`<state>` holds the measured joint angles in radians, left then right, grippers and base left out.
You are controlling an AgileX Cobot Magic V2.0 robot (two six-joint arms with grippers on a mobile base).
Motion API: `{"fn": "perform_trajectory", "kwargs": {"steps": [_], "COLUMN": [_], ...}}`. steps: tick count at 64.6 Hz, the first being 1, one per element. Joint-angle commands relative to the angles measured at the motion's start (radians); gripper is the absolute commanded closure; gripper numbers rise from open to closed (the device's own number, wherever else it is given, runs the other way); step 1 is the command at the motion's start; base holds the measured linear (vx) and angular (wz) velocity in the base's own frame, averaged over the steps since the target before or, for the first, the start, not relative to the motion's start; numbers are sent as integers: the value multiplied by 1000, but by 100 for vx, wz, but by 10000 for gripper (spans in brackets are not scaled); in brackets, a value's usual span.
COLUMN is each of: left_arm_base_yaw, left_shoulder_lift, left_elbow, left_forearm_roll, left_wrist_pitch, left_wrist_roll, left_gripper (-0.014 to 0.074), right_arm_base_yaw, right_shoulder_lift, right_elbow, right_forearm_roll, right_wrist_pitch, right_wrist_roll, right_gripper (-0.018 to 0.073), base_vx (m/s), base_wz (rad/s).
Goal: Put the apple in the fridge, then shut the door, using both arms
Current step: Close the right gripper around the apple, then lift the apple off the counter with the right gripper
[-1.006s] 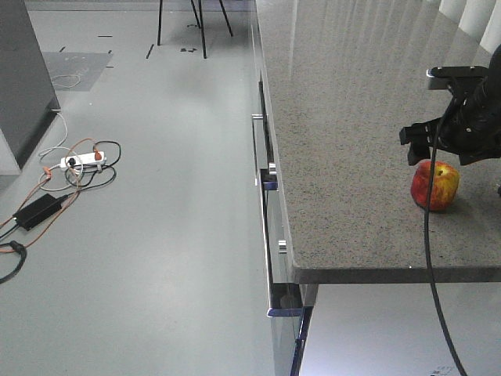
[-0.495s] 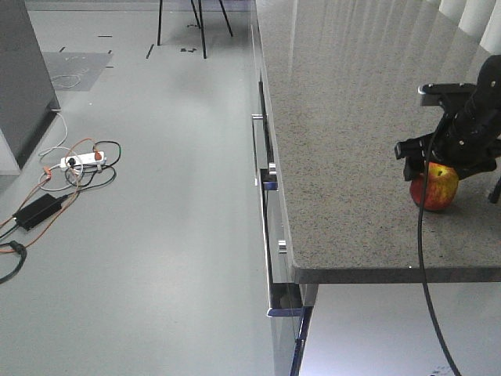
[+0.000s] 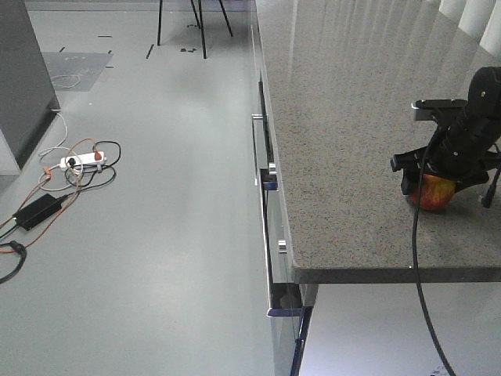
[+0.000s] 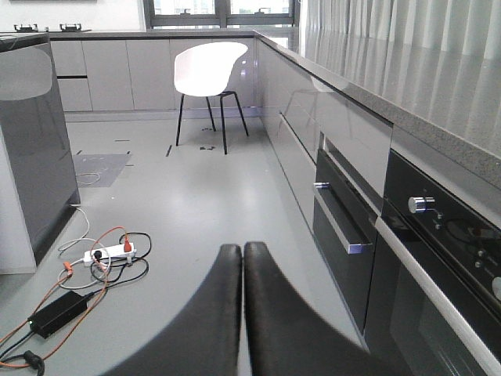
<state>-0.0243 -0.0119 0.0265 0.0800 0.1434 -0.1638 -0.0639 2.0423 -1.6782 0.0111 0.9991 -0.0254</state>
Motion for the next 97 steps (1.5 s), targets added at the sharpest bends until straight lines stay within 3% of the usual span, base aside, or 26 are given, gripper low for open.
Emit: {"fn": "perform_trajectory", "kwargs": {"steps": [1,23,35,55,78,97], "left_arm_base_yaw": [-9,-9,-9,-9,-9,-9], "left_shoulder_lift": [-14,-14,-14,-14,-14,-14], "left_elbow": [20,20,20,20,20,20], "left_forearm_roll": [-1,-1,-1,-1,-1,-1], "left_wrist_pitch": [-78,-78,-78,-78,-78,-78], "left_wrist_roll": [-2,-2,-2,-2,-2,-2], "left_gripper": [601,601,601,601,601,601], "right_arm_base_yaw": [-2,-2,-2,-2,-2,-2], "right_shoulder_lift": [-55,-56,-94,-276,-683,-1024], "right_elbow": [-27,-27,-27,23,437,714], "right_forearm_roll": [-2,2,15,98,95,97], "right_wrist_pitch": [-20,-13,-22,-83,-256,-273], "right_wrist_roll": [-8,-8,-8,-47,-60,-60], "right_gripper": [109,423,512,544,543,543], "base_vx": [0,0,0,0,0,0], "base_wz": [0,0,0,0,0,0]}}
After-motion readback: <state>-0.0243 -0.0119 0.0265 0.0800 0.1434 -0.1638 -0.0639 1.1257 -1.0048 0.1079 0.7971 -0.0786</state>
